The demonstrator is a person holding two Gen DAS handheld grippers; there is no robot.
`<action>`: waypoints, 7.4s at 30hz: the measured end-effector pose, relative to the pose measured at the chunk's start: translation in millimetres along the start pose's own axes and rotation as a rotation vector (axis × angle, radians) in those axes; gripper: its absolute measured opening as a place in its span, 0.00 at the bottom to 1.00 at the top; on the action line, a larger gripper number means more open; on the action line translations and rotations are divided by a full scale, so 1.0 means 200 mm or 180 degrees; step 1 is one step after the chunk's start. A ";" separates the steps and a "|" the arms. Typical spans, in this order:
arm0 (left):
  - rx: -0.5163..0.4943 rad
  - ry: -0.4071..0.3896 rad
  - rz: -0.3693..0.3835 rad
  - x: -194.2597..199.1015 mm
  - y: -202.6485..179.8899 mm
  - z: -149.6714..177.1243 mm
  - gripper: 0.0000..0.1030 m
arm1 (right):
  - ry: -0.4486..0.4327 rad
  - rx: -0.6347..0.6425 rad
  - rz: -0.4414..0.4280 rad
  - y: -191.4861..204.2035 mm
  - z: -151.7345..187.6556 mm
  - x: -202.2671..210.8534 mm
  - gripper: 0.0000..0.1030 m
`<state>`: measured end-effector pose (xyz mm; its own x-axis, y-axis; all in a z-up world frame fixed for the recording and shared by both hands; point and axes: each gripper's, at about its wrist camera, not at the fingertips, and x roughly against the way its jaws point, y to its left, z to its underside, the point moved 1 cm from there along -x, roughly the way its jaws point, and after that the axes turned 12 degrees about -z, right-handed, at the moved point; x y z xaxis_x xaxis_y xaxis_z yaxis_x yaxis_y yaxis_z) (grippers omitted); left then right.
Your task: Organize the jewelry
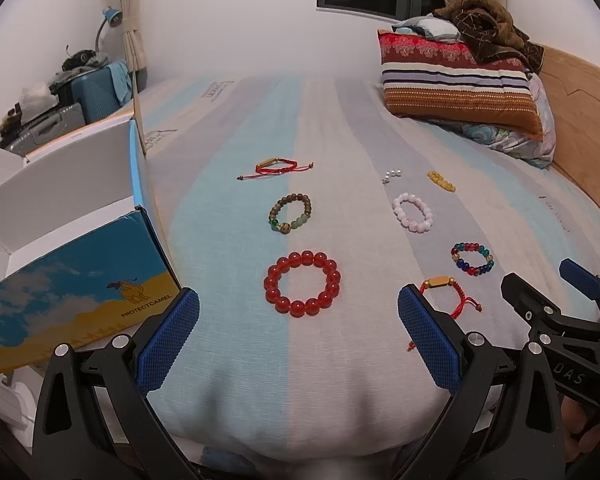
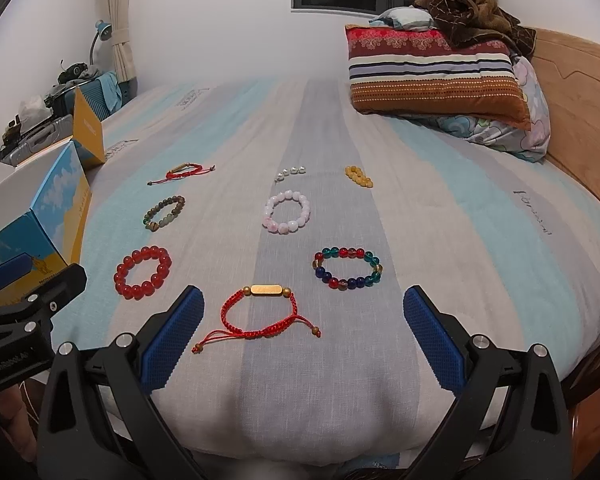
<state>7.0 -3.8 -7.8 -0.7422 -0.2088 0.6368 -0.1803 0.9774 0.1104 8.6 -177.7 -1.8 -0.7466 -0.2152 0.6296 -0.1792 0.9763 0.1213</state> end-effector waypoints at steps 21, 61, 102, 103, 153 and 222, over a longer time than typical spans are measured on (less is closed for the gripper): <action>0.0007 0.0017 0.0017 0.01 -0.01 -0.01 0.95 | -0.0017 0.0017 0.0004 -0.01 -0.01 0.01 0.93; 0.0012 0.0008 0.0036 0.01 0.00 -0.01 0.95 | -0.0012 0.0031 0.0012 -0.01 0.00 0.01 0.93; -0.0134 0.0333 0.0164 -0.27 -0.14 -0.52 0.94 | 0.0529 -0.0042 0.0093 -0.16 -0.40 -0.19 0.93; -0.0172 0.0376 0.0149 -0.32 -0.16 -0.54 0.95 | 0.0634 -0.0075 0.0067 -0.18 -0.41 -0.24 0.93; -0.0420 0.0960 0.0071 -1.01 -0.23 -0.42 0.07 | 0.1348 -0.0350 -0.0132 -0.47 -0.17 -0.72 0.10; 0.0200 0.0212 -0.0018 -0.10 0.49 -0.73 0.07 | 0.0261 0.0104 -0.0361 0.24 -0.68 -0.40 0.09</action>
<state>98.0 101.5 101.8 -0.6969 -0.2097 0.6858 -0.2260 0.9718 0.0675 146.3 -110.6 57.6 -0.6657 -0.3204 0.6739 -0.2813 0.9442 0.1710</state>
